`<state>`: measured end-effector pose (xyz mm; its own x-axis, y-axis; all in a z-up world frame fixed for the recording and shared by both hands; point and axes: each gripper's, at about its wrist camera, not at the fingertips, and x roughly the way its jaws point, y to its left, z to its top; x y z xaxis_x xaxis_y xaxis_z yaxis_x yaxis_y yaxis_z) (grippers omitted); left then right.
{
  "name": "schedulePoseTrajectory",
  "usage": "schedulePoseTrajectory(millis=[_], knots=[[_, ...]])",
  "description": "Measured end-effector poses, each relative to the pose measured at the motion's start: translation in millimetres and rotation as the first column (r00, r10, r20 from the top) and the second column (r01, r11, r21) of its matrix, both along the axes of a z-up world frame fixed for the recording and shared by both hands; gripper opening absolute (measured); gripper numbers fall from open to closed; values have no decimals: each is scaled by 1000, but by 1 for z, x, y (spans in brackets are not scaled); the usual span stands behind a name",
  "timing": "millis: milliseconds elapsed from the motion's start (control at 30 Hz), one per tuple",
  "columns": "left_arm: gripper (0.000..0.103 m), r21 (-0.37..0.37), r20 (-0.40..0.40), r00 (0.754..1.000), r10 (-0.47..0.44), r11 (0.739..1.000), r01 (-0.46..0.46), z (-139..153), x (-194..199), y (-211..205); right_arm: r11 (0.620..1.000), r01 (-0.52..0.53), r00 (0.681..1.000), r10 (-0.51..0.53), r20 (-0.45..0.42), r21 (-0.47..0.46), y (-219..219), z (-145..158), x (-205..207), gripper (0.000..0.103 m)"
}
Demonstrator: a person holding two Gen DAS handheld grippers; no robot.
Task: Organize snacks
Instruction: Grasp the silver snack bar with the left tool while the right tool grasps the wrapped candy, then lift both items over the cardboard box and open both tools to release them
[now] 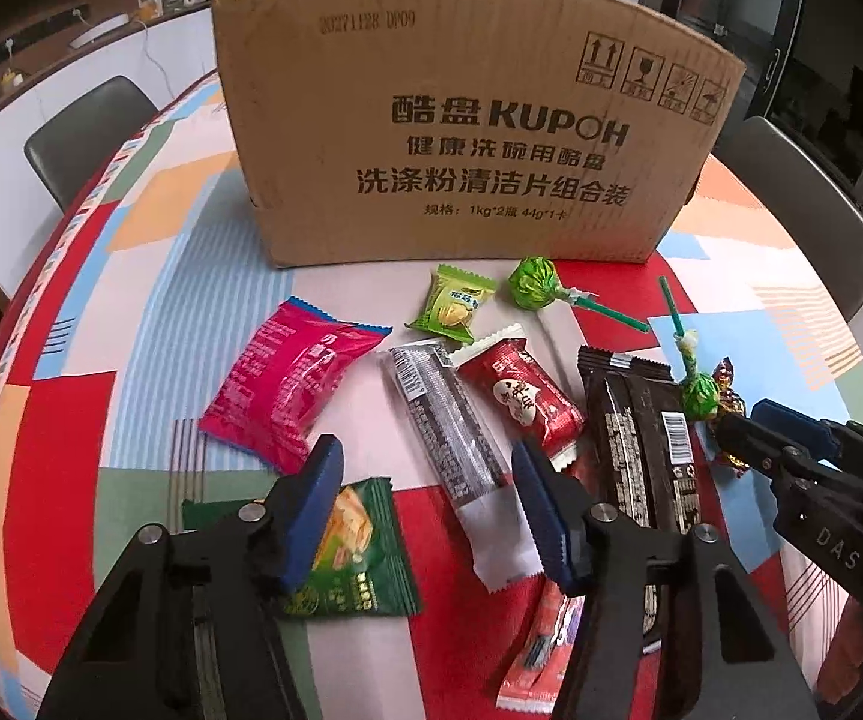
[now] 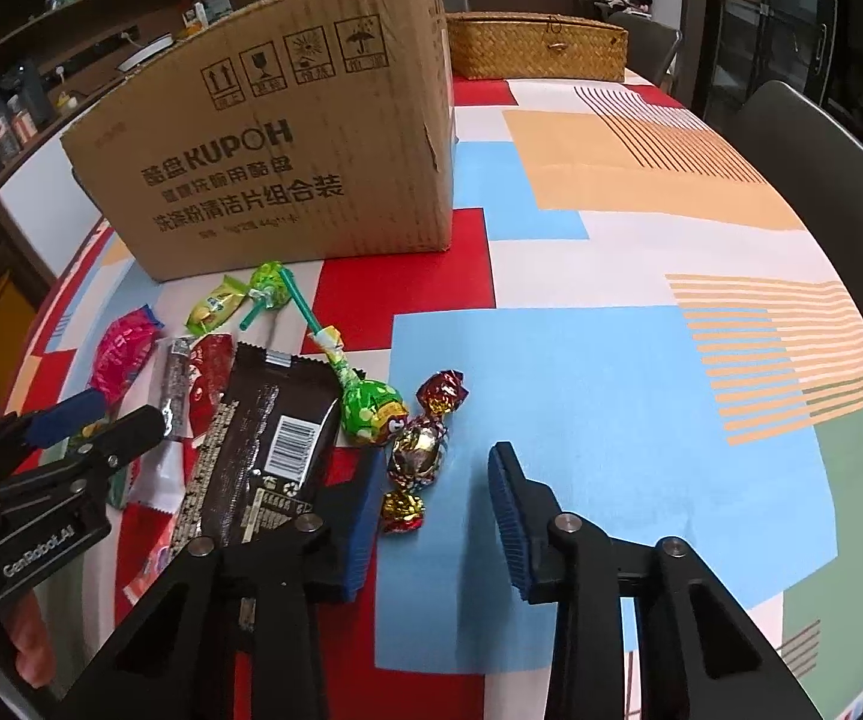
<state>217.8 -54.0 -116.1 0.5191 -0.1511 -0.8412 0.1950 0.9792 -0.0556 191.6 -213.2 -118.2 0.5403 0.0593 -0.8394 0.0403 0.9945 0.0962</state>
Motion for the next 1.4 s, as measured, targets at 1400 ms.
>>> schedulePoseTrajectory(millis=[1400], knots=[[19, -87, 123, 992, -36, 995, 47, 63, -26, 1, 999, -32, 990, 27, 136, 38, 7, 52, -16, 19]])
